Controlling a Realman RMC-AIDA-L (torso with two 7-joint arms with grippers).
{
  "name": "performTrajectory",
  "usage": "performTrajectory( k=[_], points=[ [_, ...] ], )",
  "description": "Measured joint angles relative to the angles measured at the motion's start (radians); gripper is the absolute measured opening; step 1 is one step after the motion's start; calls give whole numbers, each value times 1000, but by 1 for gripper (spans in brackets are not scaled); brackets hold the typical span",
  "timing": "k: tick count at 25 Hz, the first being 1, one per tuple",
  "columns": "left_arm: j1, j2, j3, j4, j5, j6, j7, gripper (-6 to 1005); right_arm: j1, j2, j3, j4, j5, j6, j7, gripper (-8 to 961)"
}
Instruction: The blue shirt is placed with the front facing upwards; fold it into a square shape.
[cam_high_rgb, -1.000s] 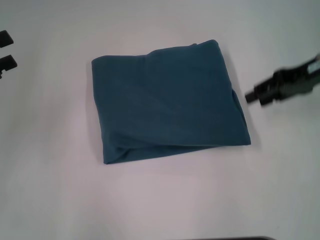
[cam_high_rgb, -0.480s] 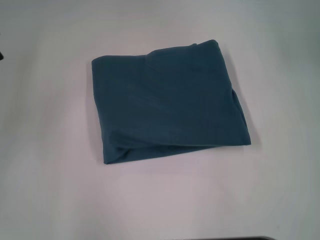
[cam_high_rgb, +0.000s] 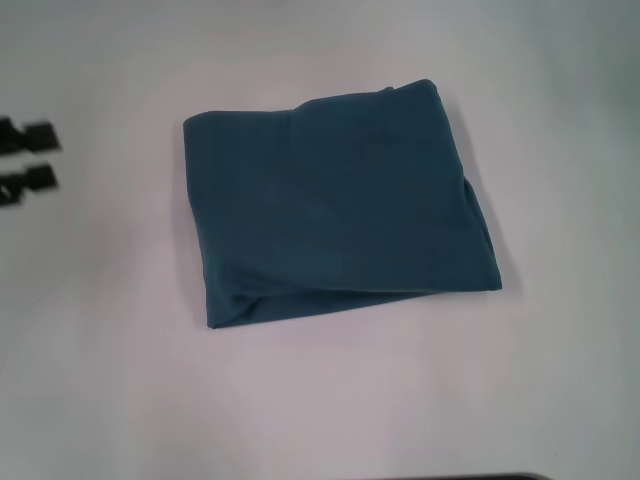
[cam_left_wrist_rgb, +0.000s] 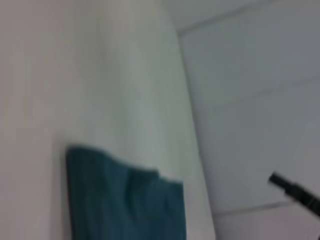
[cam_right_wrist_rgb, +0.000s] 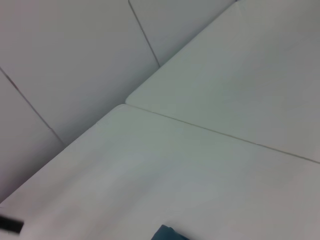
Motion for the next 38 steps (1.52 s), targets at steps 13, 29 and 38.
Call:
performTrajectory(
  k=[13, 29, 38],
  points=[
    [-31, -180, 103, 38, 76, -166, -85, 673, -35, -19, 31, -19, 2, -27, 22, 549],
    [-83, -210, 181, 200, 119, -297, -94, 671, -44, -20, 42, -20, 2, -28, 21, 560],
    [-70, -203, 144, 135, 99, -159, -81, 672, -42, -20, 46, -20, 2, -29, 21, 567]
  ],
)
